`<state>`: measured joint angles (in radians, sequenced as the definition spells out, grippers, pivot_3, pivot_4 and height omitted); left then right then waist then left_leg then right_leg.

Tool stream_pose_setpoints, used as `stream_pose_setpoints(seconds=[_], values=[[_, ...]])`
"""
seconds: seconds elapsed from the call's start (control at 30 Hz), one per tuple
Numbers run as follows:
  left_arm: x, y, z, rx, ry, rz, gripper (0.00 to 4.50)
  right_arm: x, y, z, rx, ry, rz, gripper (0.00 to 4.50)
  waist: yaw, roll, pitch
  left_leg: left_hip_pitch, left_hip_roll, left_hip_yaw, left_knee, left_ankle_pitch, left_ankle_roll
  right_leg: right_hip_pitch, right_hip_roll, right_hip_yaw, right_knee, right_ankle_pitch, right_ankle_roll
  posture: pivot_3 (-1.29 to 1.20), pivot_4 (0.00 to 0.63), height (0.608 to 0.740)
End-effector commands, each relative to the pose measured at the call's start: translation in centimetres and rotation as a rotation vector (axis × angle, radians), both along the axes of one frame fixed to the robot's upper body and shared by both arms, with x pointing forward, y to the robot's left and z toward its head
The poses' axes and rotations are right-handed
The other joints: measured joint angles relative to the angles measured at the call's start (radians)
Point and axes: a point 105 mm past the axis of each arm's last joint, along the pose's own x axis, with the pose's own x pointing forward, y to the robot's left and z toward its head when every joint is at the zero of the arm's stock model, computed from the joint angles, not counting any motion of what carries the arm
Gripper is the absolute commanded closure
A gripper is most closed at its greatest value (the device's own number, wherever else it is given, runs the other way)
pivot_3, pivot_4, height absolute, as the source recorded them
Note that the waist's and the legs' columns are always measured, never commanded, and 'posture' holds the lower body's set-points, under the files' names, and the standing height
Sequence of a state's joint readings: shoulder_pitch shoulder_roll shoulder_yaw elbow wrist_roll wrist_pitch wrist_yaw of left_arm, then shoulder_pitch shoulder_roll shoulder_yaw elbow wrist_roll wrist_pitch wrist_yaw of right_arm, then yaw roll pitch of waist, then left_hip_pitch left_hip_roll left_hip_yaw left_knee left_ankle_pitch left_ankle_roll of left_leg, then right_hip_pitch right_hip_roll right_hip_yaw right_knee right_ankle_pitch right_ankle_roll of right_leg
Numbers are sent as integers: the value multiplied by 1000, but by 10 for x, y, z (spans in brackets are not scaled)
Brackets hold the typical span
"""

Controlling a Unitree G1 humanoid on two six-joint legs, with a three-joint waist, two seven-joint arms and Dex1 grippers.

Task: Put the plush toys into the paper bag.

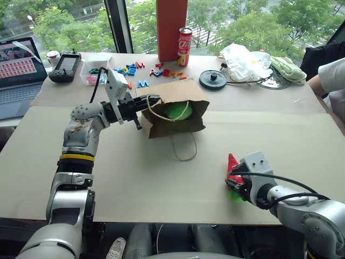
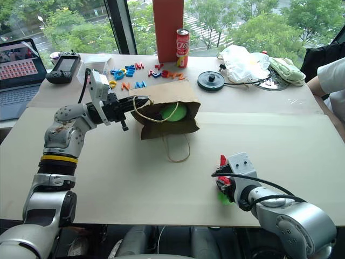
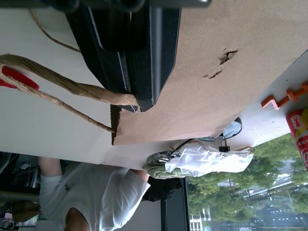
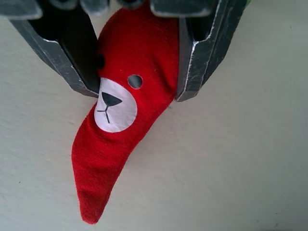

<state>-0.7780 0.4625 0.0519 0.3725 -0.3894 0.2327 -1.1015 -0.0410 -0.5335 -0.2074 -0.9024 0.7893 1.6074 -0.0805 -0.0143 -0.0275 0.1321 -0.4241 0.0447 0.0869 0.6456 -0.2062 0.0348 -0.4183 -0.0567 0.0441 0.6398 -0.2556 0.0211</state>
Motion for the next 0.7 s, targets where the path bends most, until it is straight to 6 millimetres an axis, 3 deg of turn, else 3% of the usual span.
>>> stream_pose_setpoints(seconds=[0.03,0.1,0.23,0.3,0.4,0.57,0.7], values=[[0,-1,15,0,-58,-5,4500,3,-1,5,-33,-15,18,3822,0,0,0,0,0,0,0,0,0,0,0,0,0,0,0,0,150,739],[0,0,15,1,-60,-4,4500,7,-2,11,-47,-38,31,3822,-1,0,0,0,0,0,0,0,0,0,0,0,0,0,0,0,150,739],[1,0,17,-1,-64,1,4500,29,10,52,-9,-197,94,3822,-5,0,0,0,0,0,0,0,0,-1,0,1,1,0,0,0,150,739],[1,-1,17,-2,-64,0,4500,43,27,79,14,-297,174,3822,-6,0,0,0,0,0,0,0,0,-1,1,1,1,0,0,0,150,739],[0,-2,17,-3,-62,-6,4500,54,56,98,26,-355,305,3822,-3,0,0,0,0,0,0,0,1,-1,1,0,1,0,0,0,150,739],[0,-4,20,-6,-67,-10,4500,68,91,94,82,-296,394,3822,1,0,0,-2,0,0,-1,0,1,-2,0,-1,1,0,0,0,150,739],[0,-4,23,-8,-74,-9,4500,79,108,85,95,-268,417,3822,2,0,0,-5,-1,-1,0,0,1,-2,-1,-1,2,1,0,0,150,739]])
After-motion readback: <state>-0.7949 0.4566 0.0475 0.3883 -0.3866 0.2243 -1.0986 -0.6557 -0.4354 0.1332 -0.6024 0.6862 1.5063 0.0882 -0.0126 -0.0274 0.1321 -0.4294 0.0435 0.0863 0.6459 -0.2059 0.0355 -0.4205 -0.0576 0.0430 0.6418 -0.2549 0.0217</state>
